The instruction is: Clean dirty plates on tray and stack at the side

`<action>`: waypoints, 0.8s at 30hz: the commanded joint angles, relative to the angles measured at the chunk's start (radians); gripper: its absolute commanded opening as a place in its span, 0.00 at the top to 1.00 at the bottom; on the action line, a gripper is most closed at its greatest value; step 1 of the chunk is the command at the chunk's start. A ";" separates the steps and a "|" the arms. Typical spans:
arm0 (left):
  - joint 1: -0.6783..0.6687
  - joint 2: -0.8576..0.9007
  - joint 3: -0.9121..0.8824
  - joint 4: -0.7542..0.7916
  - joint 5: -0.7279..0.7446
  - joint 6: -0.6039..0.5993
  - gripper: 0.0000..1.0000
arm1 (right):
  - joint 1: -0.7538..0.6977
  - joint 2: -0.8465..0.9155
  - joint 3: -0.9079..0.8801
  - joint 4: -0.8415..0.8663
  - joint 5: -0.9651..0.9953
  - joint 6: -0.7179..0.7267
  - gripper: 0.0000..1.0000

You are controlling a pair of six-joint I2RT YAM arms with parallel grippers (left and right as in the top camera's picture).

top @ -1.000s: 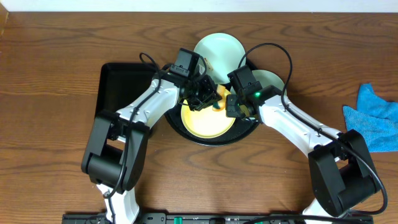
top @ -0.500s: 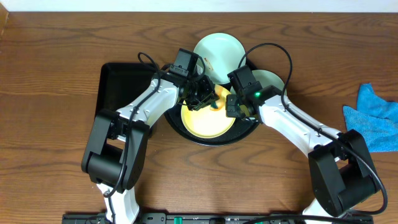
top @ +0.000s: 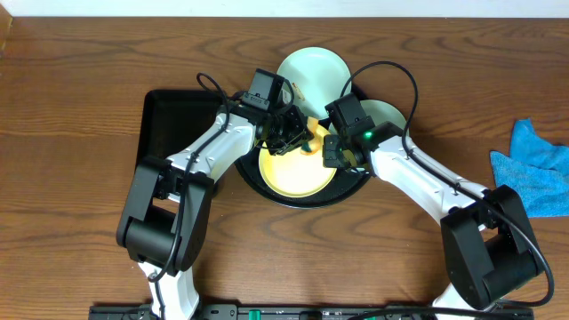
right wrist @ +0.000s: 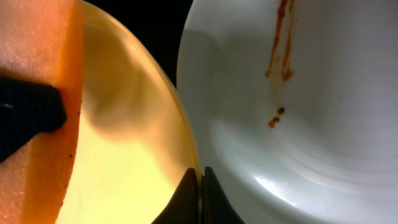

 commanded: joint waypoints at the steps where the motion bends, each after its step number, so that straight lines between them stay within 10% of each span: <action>1: -0.010 0.026 -0.010 -0.003 -0.005 0.013 0.92 | 0.004 0.000 0.001 0.004 -0.004 -0.013 0.99; 24: -0.014 0.067 -0.010 -0.106 -0.003 0.014 0.93 | 0.003 0.000 0.001 0.004 -0.004 -0.013 0.99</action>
